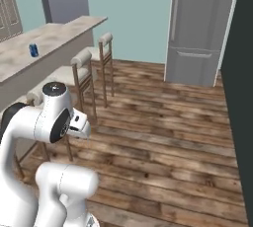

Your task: Four empty soda cans are scattered around the kitchen. Gather all the cans and cluster them next to the stove for recycling.

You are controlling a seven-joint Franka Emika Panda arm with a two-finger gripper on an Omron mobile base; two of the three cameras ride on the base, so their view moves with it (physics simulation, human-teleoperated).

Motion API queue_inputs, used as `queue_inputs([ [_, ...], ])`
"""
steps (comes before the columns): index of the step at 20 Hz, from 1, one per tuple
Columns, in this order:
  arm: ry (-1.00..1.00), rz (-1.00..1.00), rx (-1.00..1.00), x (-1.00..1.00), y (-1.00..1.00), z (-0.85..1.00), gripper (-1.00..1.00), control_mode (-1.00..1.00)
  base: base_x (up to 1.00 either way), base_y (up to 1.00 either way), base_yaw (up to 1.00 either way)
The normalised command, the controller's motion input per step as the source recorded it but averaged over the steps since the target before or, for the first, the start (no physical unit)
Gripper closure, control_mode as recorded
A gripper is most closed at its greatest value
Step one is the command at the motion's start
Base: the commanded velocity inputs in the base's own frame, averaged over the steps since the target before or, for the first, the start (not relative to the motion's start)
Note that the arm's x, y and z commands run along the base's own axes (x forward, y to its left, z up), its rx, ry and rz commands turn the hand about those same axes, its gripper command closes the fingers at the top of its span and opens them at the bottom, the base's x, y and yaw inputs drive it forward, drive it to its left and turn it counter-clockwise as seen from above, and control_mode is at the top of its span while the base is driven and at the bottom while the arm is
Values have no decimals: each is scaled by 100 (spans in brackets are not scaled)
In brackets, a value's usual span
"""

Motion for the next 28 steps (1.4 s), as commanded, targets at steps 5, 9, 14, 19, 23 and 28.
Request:
queue_inputs([
  [5,0,0,0,0,0,0,-100,100,67,-22,15],
  [9,0,0,0,0,0,0,-100,100,66,-23,13],
  [14,0,0,0,0,0,0,-100,100,64,-30,4],
  [19,0,0,0,0,0,0,-100,100,64,-31,2],
  [23,0,0,0,0,0,0,-100,100,64,-31,3],
  [28,0,0,0,0,0,0,-100,100,65,-31,4],
])
